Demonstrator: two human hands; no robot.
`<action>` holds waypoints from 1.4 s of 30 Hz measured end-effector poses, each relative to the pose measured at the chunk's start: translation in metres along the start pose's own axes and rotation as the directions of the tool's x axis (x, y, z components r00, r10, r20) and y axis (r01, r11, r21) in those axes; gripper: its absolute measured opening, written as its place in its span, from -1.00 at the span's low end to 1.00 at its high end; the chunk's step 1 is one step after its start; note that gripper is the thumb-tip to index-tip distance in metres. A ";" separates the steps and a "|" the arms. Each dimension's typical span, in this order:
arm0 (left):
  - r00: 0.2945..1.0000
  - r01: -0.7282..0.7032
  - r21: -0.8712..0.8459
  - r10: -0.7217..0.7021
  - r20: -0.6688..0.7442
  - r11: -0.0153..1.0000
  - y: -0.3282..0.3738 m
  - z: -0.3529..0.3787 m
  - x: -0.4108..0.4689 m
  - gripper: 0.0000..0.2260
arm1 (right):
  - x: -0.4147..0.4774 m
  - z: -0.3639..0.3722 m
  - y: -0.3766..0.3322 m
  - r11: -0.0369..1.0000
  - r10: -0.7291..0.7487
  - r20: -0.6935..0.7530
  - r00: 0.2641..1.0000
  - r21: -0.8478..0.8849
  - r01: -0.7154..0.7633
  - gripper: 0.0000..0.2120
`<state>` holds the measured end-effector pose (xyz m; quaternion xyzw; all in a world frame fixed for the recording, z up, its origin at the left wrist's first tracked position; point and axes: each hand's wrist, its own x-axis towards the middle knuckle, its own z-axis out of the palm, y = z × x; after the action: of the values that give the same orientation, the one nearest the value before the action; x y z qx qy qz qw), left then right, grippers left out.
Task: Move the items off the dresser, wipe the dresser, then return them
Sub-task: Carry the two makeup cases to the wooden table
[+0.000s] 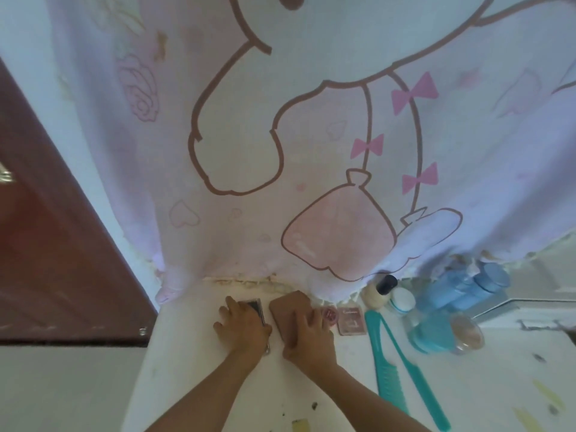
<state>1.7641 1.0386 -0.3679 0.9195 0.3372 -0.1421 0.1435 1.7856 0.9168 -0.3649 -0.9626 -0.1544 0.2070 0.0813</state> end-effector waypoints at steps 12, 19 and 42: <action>0.997 0.082 -0.063 -0.081 0.017 0.995 -0.005 0.002 -0.021 -0.38 | -0.004 -0.003 0.005 0.999 -0.045 0.063 0.997 0.003 0.045 -0.34; 0.968 0.222 -0.143 -0.236 -0.086 0.964 -0.041 -0.016 -0.050 -0.39 | -0.022 -0.004 -0.022 0.972 -0.234 0.081 0.969 -0.012 0.236 -0.33; 0.322 0.625 -0.648 -0.900 -0.295 0.436 -0.358 -0.082 -0.391 -0.35 | -0.300 0.015 -0.303 0.137 -0.987 0.058 0.148 -0.154 0.979 -0.36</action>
<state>1.2548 1.1033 -0.2123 0.5721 0.7878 0.1859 0.1321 1.4393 1.1032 -0.1999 -0.6368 -0.7579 0.0638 0.1262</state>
